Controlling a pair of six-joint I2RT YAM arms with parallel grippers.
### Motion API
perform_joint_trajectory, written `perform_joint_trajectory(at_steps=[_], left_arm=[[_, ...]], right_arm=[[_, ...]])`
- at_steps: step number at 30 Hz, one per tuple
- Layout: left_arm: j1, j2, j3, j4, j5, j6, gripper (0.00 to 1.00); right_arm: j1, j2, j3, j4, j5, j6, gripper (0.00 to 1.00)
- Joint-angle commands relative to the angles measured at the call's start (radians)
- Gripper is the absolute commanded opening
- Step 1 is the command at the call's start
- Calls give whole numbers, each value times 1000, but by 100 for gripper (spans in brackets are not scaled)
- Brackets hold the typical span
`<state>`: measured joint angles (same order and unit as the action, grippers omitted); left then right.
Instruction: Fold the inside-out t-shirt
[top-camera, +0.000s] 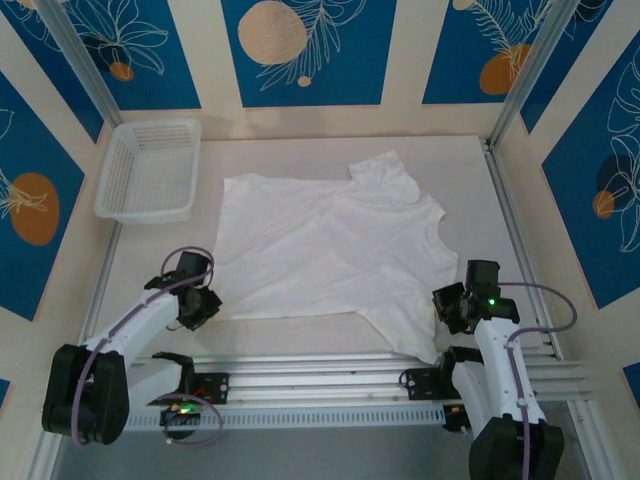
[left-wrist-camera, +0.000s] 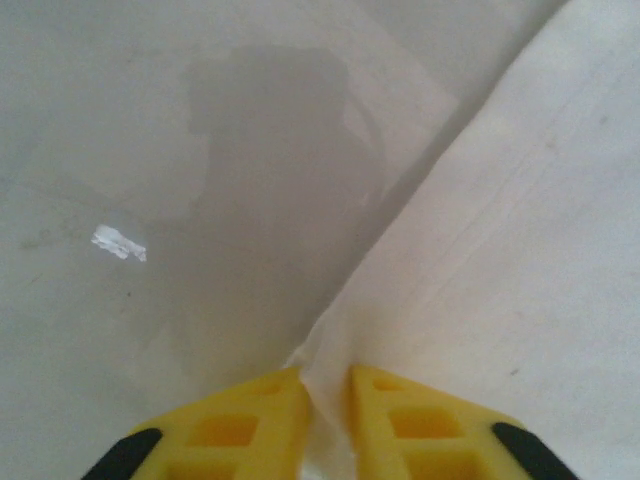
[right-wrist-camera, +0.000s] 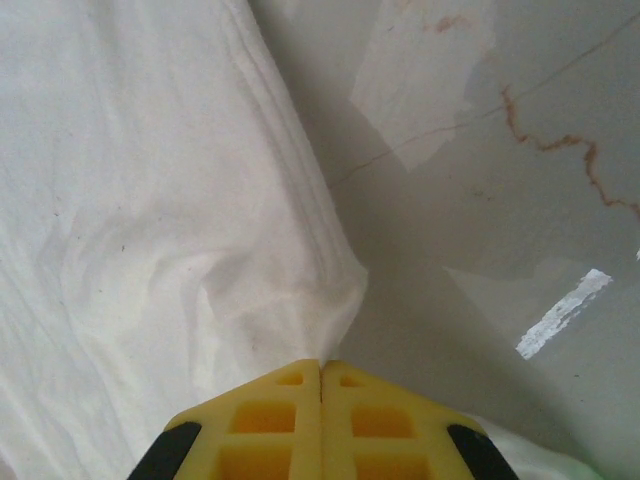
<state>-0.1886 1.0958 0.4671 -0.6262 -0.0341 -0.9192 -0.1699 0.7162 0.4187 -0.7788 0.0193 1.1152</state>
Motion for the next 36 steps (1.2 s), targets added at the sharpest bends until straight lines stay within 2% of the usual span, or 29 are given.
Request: perform_joint_trajectory(at_steps=[1, 6, 9, 14, 18, 23, 29, 36], left_arm=[[11, 48, -12, -8, 61, 8, 0], [14, 8, 77, -165, -47, 33, 0], [17, -60, 86, -221, -95, 12, 0], [19, -148, 78, -233, -62, -16, 0], [19, -189, 104, -160, -17, 10, 0], [19, -118, 243, -139, -56, 49, 0], [27, 22, 384, -32, -140, 91, 0], [46, 211, 481, 34, -140, 98, 0]], right_arm=[[7, -3, 24, -32, -5, 5, 0], [6, -45, 56, -165, 101, 26, 0], [-4, -102, 17, -163, 89, 29, 0], [-10, -109, 11, -172, 66, 29, 0], [-7, -102, 67, -123, 16, 8, 0], [-2, -16, 191, -60, -5, -28, 0], [-2, 171, 337, 29, 3, -88, 0], [-2, 304, 397, 122, 29, -121, 0]])
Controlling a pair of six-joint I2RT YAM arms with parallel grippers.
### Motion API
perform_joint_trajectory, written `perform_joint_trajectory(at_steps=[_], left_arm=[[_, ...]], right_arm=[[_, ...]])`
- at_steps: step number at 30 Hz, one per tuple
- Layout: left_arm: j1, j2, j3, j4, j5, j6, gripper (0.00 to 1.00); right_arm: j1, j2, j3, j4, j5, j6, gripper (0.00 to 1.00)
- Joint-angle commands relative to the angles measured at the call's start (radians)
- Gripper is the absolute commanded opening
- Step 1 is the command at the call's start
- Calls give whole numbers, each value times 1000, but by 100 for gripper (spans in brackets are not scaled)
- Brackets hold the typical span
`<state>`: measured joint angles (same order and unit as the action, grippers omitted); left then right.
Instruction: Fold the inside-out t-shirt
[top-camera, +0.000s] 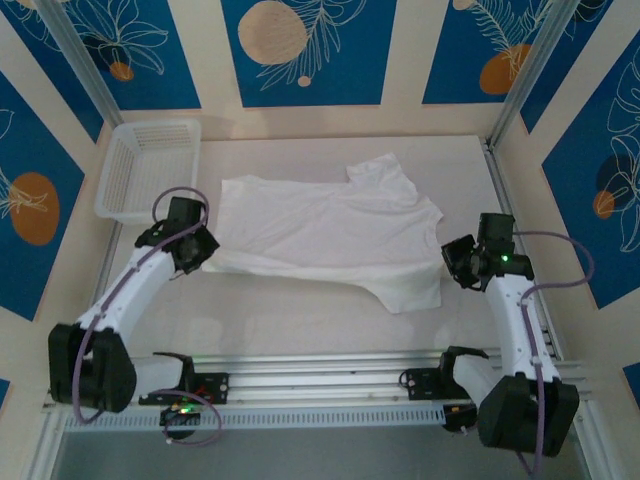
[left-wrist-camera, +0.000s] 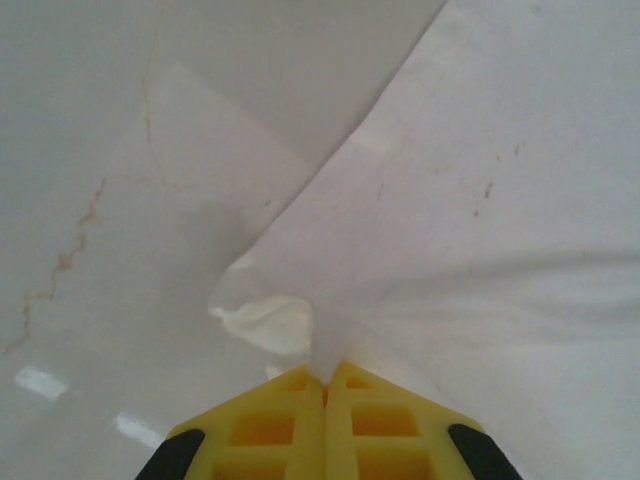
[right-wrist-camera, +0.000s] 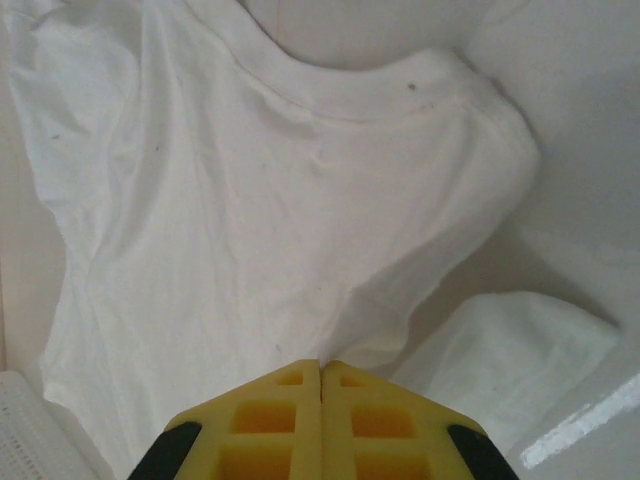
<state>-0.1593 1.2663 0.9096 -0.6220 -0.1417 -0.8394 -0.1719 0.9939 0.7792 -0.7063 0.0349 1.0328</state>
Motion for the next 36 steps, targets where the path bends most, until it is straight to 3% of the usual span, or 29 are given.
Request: perform_joint_trajectory(at_steps=[1, 9, 19, 21, 23, 26, 28, 33, 36], left_arm=[[20, 53, 43, 36, -34, 18, 0], [42, 154, 63, 64, -28, 24, 0], [57, 313, 18, 140, 4, 10, 0], [58, 329, 7, 171, 17, 11, 0], [58, 333, 10, 179, 19, 16, 2], [58, 308, 18, 169, -1, 28, 16], [58, 279, 18, 161, -29, 39, 20], [59, 220, 17, 130, -73, 63, 26], [60, 180, 15, 129, -47, 76, 37]], right_arm=[[2, 38, 44, 57, 20, -46, 0], [0, 156, 49, 150, 15, -65, 0], [-1, 432, 88, 267, 13, -176, 0], [-3, 497, 113, 265, -9, -208, 7], [-10, 561, 164, 229, -49, -237, 21], [-19, 569, 216, 168, -31, -240, 38], [-31, 543, 228, 159, -17, -240, 45], [-95, 526, 267, 134, -81, -263, 48], [-116, 509, 283, 111, -137, -287, 48]])
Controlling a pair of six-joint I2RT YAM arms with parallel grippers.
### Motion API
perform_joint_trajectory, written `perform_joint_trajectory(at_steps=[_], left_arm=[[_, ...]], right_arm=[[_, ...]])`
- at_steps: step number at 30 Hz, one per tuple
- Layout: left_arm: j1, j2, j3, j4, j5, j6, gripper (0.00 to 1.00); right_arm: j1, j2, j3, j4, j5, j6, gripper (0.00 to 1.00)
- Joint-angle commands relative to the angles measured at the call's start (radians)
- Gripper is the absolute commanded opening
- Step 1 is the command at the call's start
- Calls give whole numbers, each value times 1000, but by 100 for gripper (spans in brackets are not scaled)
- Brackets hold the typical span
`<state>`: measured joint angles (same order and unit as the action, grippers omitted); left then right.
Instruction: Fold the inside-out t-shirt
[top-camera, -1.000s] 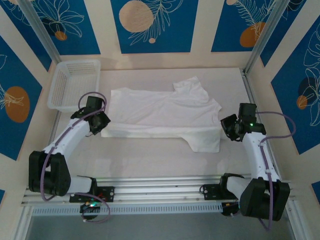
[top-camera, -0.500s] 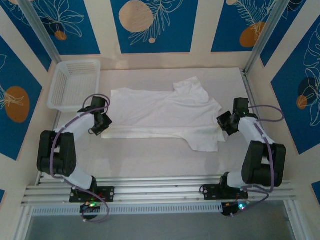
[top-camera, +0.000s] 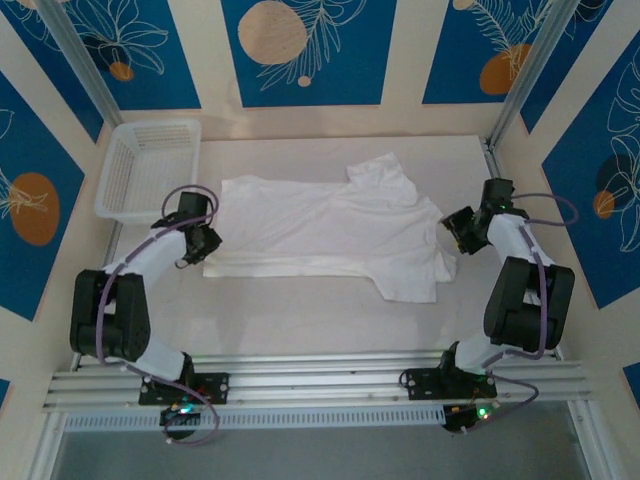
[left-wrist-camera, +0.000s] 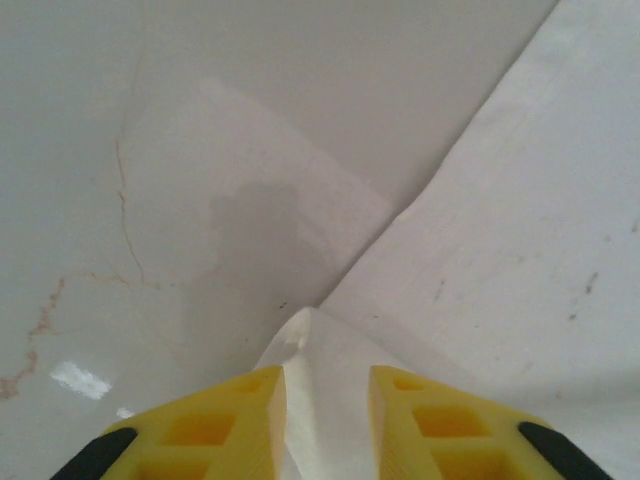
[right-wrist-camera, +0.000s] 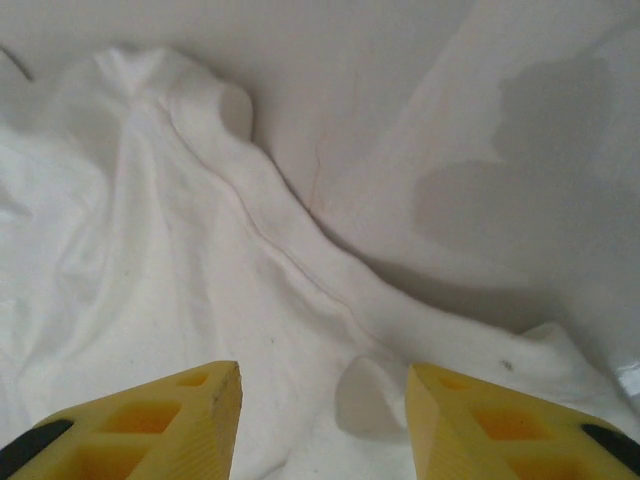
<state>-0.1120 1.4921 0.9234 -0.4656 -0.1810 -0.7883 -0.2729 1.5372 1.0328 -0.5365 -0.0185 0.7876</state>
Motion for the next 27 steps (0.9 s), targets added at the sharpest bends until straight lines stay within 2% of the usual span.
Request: perform_joint_trajectory(at_steps=[1, 6, 9, 12, 16, 22, 25, 27], left_arm=[[12, -68, 2, -26, 18, 31, 40], [-15, -225, -12, -27, 186, 92, 45], [-83, -339, -44, -7, 298, 182, 47], [-173, -435, -88, 23, 387, 254, 52], [-264, -507, -140, 61, 481, 320, 57], [-304, -502, -136, 14, 412, 359, 58], [-305, -511, -143, 22, 382, 347, 59], [-304, -517, -157, 38, 376, 333, 60]], right_arm=[[-11, -56, 25, -69, -101, -47, 49], [64, -295, -182, -109, -32, 30, 48], [63, -488, -398, -130, -5, 89, 48], [59, -587, -518, -142, 15, 84, 48], [63, -511, -525, -122, -12, 32, 48], [93, -309, -484, -36, 1, 21, 46], [105, -304, -482, 9, 17, 26, 38], [108, -308, -472, 32, 22, 21, 22]])
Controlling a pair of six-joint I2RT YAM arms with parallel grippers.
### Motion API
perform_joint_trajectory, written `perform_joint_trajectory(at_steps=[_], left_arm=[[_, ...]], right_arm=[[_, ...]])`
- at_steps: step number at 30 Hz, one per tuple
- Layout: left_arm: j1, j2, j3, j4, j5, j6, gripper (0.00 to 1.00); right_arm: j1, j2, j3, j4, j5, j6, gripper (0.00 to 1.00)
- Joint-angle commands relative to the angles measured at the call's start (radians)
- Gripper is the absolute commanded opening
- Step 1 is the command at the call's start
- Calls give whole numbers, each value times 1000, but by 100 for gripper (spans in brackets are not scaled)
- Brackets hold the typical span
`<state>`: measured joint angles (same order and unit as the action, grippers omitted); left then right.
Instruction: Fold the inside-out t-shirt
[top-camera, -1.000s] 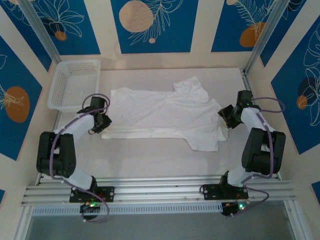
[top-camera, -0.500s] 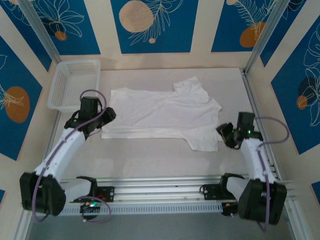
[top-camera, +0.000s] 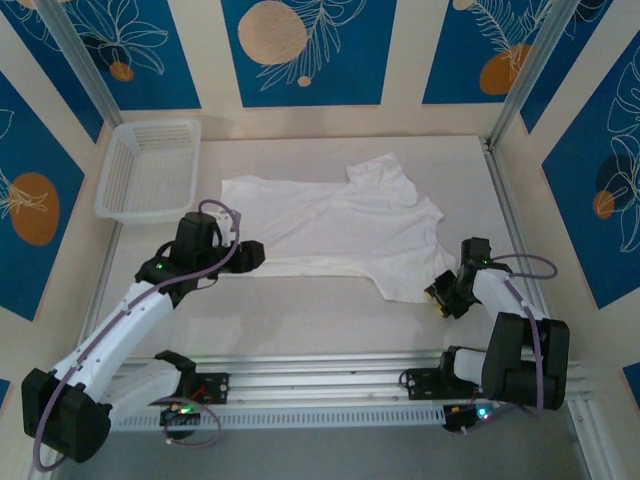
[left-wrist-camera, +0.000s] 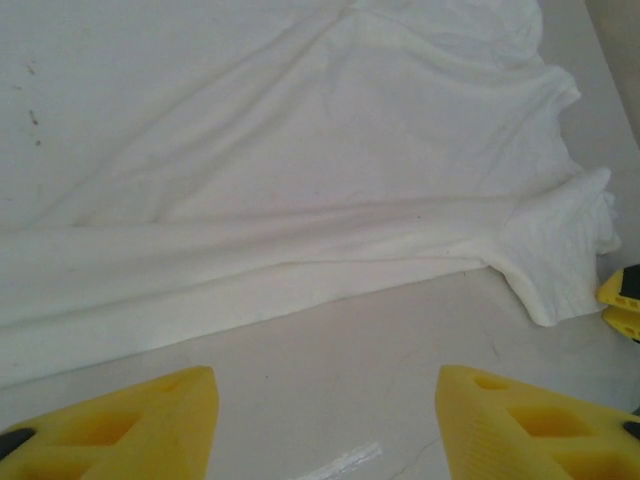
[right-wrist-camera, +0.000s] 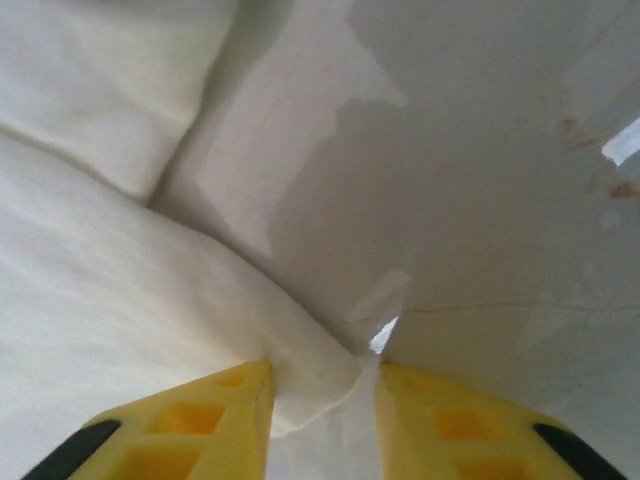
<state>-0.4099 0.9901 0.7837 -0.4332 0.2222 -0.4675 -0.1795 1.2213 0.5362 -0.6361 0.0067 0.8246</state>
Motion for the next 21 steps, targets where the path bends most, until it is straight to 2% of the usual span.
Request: perform_joint_trajectory(at_steps=[1, 4, 9, 13, 16, 21], left_arm=[[-6, -12, -20, 8, -32, 7, 60], [-6, 3, -24, 4, -38, 4, 60], [-6, 2, -32, 2, -56, -4, 61], [-6, 5, -37, 18, -55, -19, 61], [-7, 25, -40, 34, -62, -36, 61], [-7, 56, -45, 18, -85, -74, 61]], right_arm=[[17, 10, 27, 145, -9, -22, 17], [28, 24, 47, 153, -29, -41, 0], [100, -13, 100, 136, -78, -38, 0], [170, -4, 205, 148, -122, 87, 0], [195, 134, 364, 169, -82, 146, 0], [202, 504, 773, 90, -28, 141, 0]])
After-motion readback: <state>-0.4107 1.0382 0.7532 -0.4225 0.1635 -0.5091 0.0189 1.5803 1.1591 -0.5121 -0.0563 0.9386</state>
